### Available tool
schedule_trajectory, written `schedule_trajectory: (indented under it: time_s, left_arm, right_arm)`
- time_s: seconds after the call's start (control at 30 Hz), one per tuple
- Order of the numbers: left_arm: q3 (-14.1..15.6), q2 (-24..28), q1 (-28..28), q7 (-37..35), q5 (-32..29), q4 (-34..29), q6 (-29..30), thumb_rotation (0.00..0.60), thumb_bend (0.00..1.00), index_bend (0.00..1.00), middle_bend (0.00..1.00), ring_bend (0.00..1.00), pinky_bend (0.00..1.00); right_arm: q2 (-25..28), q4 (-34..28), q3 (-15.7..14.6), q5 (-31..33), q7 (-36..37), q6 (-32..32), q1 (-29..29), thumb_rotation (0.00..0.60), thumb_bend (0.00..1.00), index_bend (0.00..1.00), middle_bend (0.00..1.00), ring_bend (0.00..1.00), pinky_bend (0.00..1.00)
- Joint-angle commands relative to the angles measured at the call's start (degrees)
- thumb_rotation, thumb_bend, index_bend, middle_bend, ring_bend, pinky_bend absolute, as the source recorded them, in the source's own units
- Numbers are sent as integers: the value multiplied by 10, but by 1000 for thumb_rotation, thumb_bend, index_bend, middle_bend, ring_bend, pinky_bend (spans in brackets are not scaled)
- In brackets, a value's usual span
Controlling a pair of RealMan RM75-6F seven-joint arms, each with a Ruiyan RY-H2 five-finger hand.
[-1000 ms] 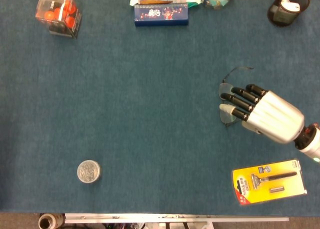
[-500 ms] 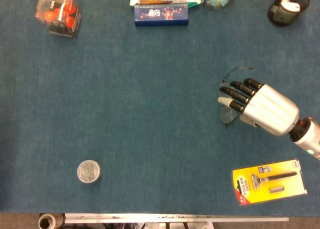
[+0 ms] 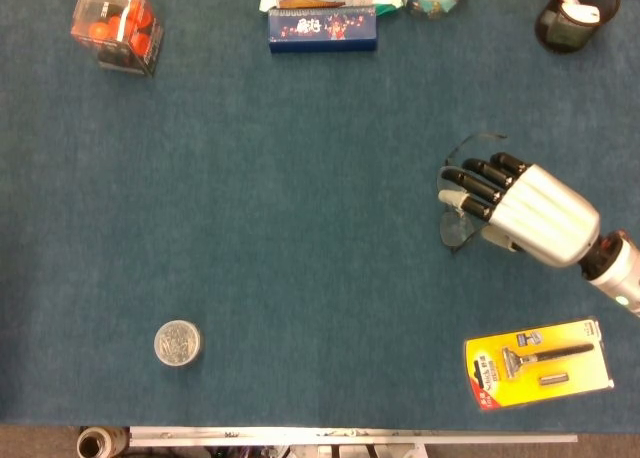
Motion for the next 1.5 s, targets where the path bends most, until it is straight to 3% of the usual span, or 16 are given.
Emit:
schedule_trajectory:
  time_s: [0.03,0.3,0.67,1.03,1.5]
  left_arm:
    - [1,-1,0,2,1,0,0,600,206,544,470,518,619]
    - [1,-2,0,8,1,-2,-1,600,206,544,470,518,619]
    - [0,2,2,-3,2,-2,2,600,206,544,470,517,619]
    - [1,5,5,-9,5,-2,6,600,206,544,470,518,619]
    - [0,6,6,-11,2,-3,5,600,206,544,470,518,619]
  right_arm:
    - [14,-19,-9,-7,-9,8,-3,600,47,343,295,300,435]
    - [32,-61,-17,-20,-22,15,-1,600,47,343,302,300,435]
    - [3,-35,-3,-3,-6,-17,26,600,48,342,303,299,435]
    - [-31,26,0,22,16,-32,35,600,49,342,306,299,435]
    - [-106,162,1,56,84,-51,52,600,50,343,307,299,435]
